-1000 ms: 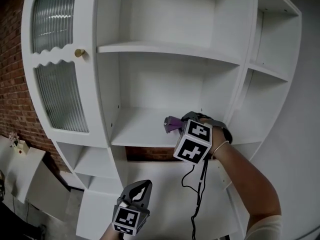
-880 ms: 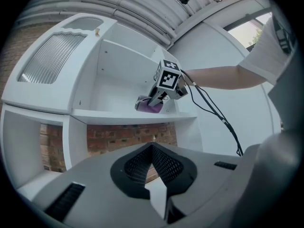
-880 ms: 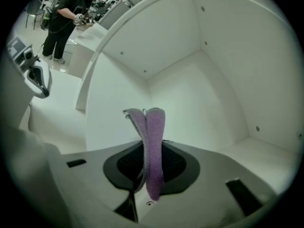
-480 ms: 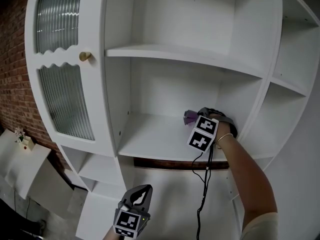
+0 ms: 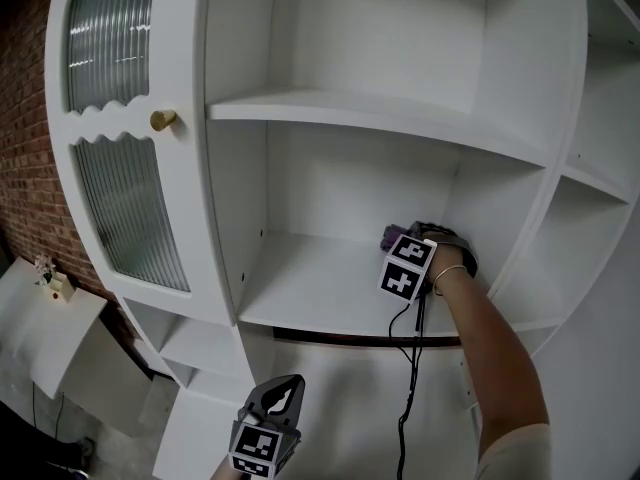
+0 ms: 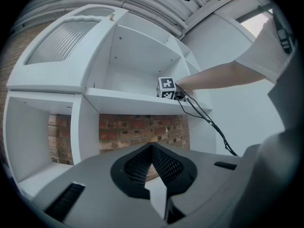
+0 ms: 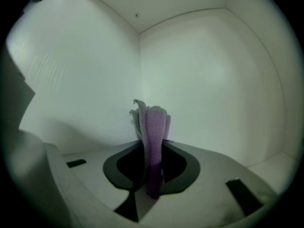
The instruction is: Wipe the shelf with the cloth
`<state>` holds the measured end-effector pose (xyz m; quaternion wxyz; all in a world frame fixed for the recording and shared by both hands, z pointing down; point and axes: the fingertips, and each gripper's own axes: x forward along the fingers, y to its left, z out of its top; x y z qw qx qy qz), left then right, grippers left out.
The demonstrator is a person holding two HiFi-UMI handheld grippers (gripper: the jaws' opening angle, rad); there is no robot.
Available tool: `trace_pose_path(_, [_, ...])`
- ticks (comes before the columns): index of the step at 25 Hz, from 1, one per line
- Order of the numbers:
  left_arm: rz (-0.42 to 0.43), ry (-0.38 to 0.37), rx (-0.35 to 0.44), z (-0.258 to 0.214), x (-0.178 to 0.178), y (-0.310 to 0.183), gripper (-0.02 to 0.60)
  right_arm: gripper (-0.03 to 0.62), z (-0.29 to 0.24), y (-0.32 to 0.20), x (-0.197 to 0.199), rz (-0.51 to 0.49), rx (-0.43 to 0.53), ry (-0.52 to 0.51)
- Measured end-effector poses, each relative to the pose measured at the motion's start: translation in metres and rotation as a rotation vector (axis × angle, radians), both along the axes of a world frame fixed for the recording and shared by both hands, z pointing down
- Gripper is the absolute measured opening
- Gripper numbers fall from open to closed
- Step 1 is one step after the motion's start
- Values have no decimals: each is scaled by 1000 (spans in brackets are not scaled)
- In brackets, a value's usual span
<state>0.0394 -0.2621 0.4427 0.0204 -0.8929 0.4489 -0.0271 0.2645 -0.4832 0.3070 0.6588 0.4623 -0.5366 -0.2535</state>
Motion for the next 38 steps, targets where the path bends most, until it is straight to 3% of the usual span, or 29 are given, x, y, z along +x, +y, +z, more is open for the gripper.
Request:
trace_pose_path(7, [2,-1,6,-2,2,1,14,81,11,23,-2,27,-99,-50])
trace_pose_path(15, [22,10,37,-17,5,13,14,81,10,66,-11,21,-121,-64])
trace_pose_path(33, [70,51,23,-33,15,50,14,80,16,209,-34,-47,-170,-105])
trace_pose_path(38, [94,53,39,-36,25,67,14,80,19,244,-38,-48,-185,-153])
